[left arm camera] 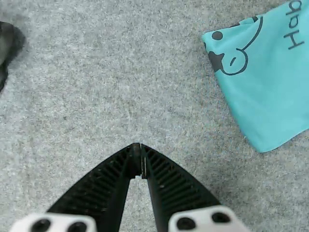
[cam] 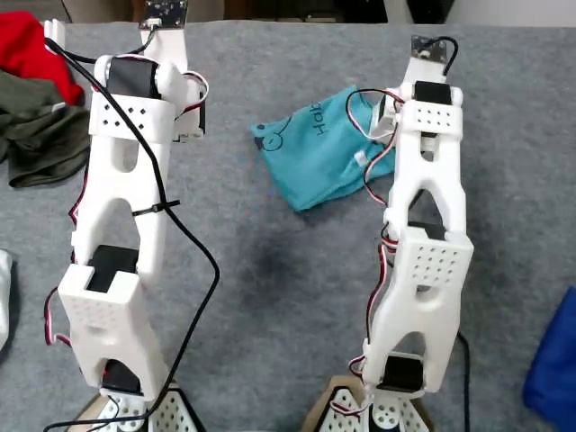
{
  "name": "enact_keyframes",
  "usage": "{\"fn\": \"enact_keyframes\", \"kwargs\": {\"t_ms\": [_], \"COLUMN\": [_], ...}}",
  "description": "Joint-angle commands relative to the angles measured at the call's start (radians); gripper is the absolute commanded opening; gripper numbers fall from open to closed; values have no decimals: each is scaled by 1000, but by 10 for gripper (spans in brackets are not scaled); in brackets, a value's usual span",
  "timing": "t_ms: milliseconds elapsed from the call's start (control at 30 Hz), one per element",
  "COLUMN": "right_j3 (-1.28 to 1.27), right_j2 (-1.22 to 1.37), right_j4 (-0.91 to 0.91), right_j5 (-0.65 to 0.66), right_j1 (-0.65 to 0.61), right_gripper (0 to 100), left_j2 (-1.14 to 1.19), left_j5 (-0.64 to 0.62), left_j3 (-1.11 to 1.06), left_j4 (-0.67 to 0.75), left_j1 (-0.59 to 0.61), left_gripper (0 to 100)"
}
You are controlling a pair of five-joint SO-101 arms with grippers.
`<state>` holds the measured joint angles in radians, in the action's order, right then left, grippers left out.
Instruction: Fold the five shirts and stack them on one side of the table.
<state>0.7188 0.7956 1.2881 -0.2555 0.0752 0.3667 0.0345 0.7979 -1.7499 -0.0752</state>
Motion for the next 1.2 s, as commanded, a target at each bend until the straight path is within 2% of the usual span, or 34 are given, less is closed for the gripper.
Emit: {"fn": "enact_keyframes", "kwargs": {"t_ms": [0, 333, 533, 667, 733, 933, 1033, 1167], "right_j3": [110, 371, 565, 716, 791, 951, 947, 947], "right_j2": [28, 262, 415, 513, 552, 613, 604, 576], "right_j4": [-98, -364, -460, -489, -476, -325, -301, -256], "right_j5": [63, 299, 494, 577, 585, 583, 569, 454], "right_j1": [18, 28, 7, -22, -30, -51, -50, -45], "right_gripper": [5, 5, 6, 13, 62, 302, 330, 330], "left_j2": [-61, -61, -61, -61, -59, -51, -51, -51], "left_j5": [15, 23, 49, 49, 51, 51, 51, 51], "left_j3": [11, 8, 9, 11, 11, 11, 11, 3], "left_j4": [-9, -9, -9, -9, -9, -8, -8, -8], "left_j1": [0, 2, -2, -2, -2, -2, -2, -2], "left_gripper": [20, 20, 20, 20, 20, 20, 20, 20]}}
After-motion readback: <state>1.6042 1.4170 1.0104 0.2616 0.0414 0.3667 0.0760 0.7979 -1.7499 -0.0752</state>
